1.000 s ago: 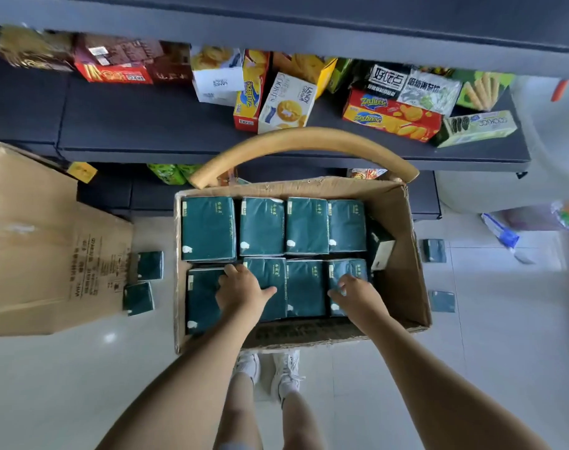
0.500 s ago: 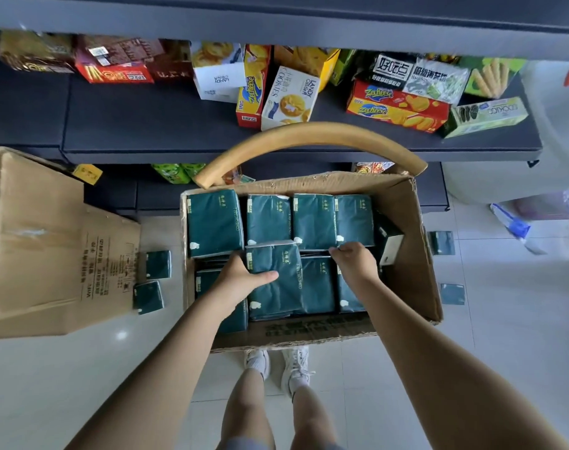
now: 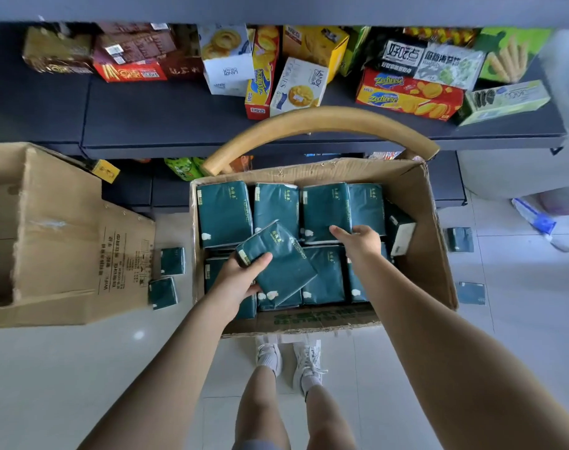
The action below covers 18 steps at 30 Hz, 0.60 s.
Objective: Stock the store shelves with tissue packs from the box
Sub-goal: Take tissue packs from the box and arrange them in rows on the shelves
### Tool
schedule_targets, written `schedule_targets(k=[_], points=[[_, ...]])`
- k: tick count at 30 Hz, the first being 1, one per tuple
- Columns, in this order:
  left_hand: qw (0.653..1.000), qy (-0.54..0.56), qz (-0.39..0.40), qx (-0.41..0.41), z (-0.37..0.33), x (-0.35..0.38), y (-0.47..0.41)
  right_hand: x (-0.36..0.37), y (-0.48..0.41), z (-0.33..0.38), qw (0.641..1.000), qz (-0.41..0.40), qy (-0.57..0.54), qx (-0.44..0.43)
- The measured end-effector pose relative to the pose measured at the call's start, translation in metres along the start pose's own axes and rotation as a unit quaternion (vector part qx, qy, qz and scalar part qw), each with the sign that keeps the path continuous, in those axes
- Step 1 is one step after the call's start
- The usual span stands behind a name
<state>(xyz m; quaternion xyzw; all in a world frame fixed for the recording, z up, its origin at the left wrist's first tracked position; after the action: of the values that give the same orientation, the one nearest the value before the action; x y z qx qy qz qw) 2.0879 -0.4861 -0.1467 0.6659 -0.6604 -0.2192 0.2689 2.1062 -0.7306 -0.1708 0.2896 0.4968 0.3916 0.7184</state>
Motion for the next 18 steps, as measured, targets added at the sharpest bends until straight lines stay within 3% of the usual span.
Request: schedule_targets(k=[7, 12, 18], points=[[0.997, 0.054, -0.054, 0.025, -0.036, 0.005, 0.035, -0.053, 0.038, 0.015, 0.994, 0.052, -0.089, -0.035], [0.987, 0.13, -0.045, 0.082, -0.092, 0.011, 0.077, -0.105, 0.098, 0.056, 0.985, 0.047, -0.112, -0.123], [0.965, 0.156, -0.018, 0.21, -0.183, 0.015, 0.139, -0.168, 0.193, 0.12, 0.957, 0.038, -0.123, -0.261]])
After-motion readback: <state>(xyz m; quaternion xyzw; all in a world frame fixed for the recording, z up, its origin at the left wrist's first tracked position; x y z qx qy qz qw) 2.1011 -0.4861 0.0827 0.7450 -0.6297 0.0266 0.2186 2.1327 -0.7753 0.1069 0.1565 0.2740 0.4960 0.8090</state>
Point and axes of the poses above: each hand's wrist, its own y-axis away from the middle knuckle, its own x-axis out of the palm, z = x × y, the point moved 5 cm from there along -y, towards the middle knuckle, and after that the axes turned 14 degrees about x, right-handed, at the moved point
